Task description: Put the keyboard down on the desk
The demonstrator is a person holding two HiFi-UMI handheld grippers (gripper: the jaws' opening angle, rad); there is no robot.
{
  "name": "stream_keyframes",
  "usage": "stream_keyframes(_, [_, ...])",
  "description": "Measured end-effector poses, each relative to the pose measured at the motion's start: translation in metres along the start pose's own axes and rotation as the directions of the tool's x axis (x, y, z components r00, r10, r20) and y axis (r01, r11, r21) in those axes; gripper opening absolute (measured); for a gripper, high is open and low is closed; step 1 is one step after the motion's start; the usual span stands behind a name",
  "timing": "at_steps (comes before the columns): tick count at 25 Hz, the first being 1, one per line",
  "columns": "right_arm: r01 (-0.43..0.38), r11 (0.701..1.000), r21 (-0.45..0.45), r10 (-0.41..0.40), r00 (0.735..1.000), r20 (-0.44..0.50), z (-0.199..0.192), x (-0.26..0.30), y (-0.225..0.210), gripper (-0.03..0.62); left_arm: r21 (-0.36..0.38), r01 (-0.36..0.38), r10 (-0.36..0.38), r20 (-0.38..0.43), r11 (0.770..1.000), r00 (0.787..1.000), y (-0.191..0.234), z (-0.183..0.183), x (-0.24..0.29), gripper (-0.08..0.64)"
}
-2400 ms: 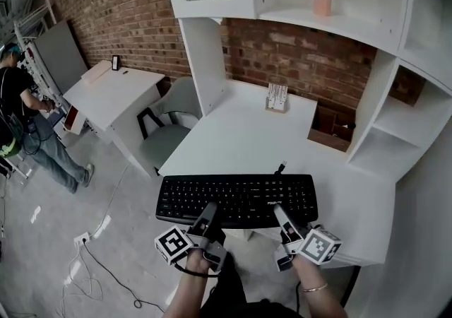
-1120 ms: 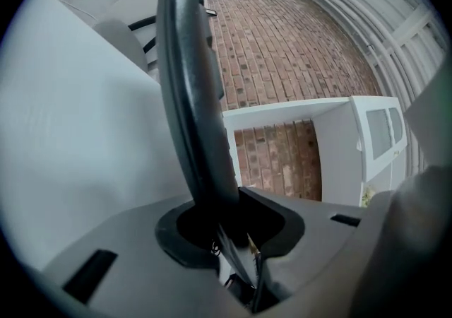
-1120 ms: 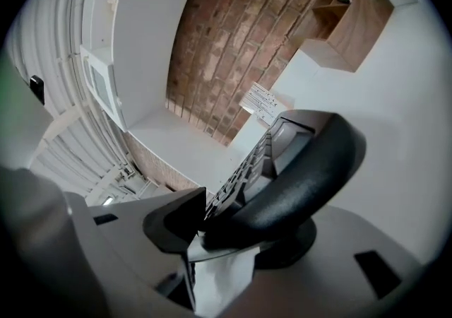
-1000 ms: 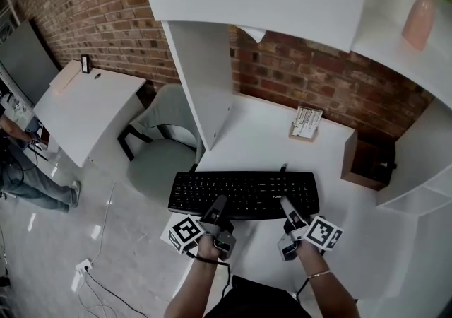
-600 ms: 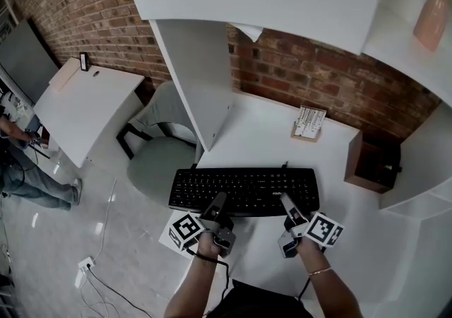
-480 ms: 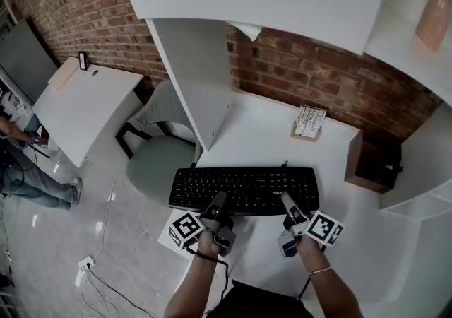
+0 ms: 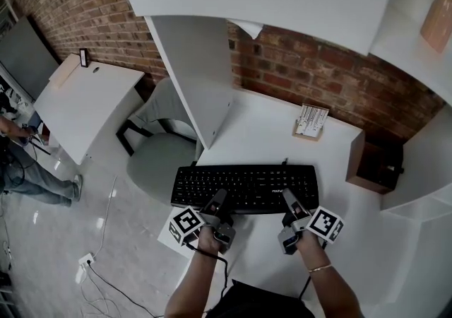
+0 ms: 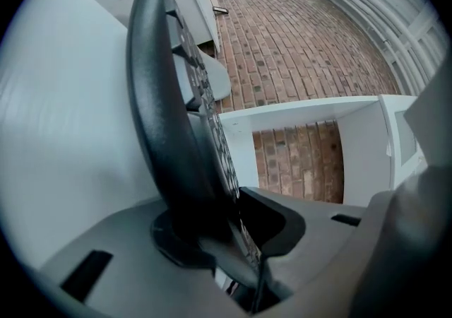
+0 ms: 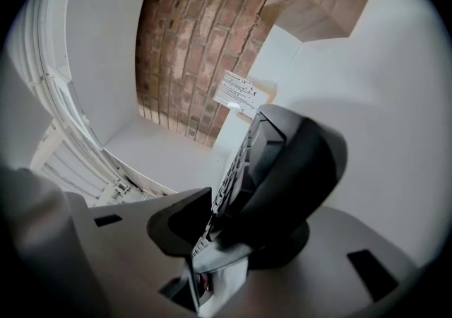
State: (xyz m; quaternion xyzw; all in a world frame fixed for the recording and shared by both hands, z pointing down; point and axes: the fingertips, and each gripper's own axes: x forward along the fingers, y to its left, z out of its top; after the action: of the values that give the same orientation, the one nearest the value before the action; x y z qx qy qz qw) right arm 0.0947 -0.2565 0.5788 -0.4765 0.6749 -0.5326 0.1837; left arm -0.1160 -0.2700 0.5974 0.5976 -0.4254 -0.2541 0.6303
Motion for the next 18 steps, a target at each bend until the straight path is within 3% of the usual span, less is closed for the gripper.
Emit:
stream_keyframes(5, [0.004,0.998,0.066,-0.006,1.0,0.02,0.0,0.001,-0.002,0.129,-0.05,-0.027,0.025,-0.034,0.998,0.999,0.004,-0.002,-0.005,0.103])
stream_keyframes(7, [0.007,0.996,0.091,-0.01,0.999,0.031,0.0,0.002,-0.002,0.129,-0.066,-0.047,0.043,-0.068,0.997,0.997,0.005,-0.005,-0.008,0.14])
stream_keyframes(12, [0.005,0.994,0.108,-0.008,1.0,0.03,0.0,0.005,0.0,0.129,-0.096,-0.084,0.073,-0.111,0.992,0.991,0.008,-0.016,-0.02,0.163])
stream_keyframes(18, [-0.01,0.989,0.148,0.003,0.999,0.05,0.002,0.01,-0.001,0.121,-0.029,-0.125,0.118,-0.175,0.992,0.978,0.01,-0.027,-0.024,0.176])
